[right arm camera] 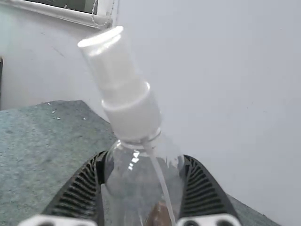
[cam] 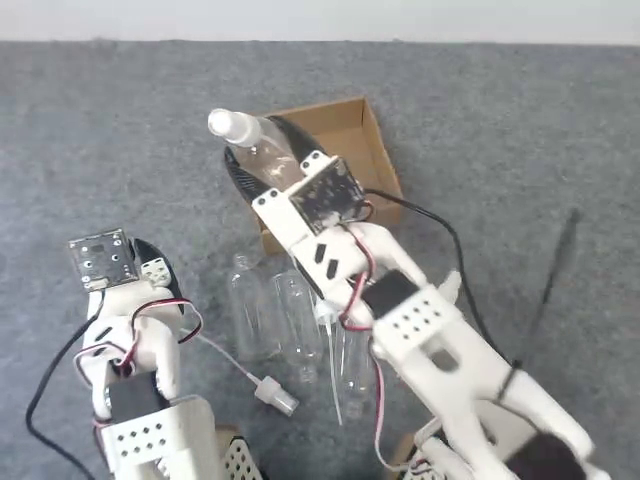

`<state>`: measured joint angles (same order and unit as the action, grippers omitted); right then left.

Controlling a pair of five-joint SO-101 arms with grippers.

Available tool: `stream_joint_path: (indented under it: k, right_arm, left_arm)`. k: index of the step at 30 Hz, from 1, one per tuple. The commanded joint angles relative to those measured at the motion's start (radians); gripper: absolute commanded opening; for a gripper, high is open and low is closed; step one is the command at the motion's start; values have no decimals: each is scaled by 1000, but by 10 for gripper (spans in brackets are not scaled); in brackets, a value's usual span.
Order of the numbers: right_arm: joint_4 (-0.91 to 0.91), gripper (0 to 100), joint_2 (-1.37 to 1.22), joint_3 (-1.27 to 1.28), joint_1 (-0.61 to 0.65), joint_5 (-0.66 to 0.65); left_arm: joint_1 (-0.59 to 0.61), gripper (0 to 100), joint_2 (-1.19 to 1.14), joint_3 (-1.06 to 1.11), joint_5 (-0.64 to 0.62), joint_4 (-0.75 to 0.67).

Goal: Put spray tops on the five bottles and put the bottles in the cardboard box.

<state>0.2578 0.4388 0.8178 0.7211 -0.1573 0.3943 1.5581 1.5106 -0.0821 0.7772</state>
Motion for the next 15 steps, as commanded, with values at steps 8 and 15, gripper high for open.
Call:
stream_joint_path:
  k: [8,15]
  right_arm:
    - [120,6,-305,-311,-137,247]
    - [128,6,-590,-542,-197,336]
  left_arm:
    - [2,12,17,-8,8,-29]
    - [0,12,17,-8,8,-29]
